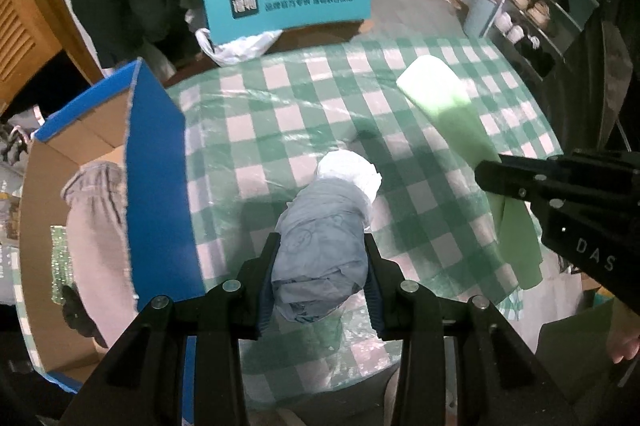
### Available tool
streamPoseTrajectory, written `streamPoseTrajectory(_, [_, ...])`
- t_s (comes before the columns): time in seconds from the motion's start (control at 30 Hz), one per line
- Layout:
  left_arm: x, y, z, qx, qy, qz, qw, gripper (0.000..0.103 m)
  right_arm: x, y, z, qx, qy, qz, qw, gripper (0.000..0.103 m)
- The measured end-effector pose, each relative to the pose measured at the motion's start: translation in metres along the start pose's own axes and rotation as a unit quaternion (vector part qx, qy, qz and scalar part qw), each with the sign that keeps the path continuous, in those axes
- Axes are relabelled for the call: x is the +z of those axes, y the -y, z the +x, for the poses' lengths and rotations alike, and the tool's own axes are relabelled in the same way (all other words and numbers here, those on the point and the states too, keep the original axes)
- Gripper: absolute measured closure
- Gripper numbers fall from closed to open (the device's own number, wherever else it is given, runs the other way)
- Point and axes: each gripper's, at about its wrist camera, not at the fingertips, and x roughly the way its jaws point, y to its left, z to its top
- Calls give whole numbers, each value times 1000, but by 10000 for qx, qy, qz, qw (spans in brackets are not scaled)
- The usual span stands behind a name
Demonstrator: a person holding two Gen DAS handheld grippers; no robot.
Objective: Organize soft objects
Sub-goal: 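Carry the white-blue sock with the left gripper while the right gripper carries the foam strip over the box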
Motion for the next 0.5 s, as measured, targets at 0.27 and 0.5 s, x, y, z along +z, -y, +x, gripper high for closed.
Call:
streamPoseTrajectory(0.27, [2,-19,-25,175,290,-132,9993,65,5,-17,-11,110,124,-124,9998,96])
streamPoseTrajectory(0.5, [1,-35,-38,157,407,-277,9987,65,13,-32,-21,205,237,-232,9992,96])
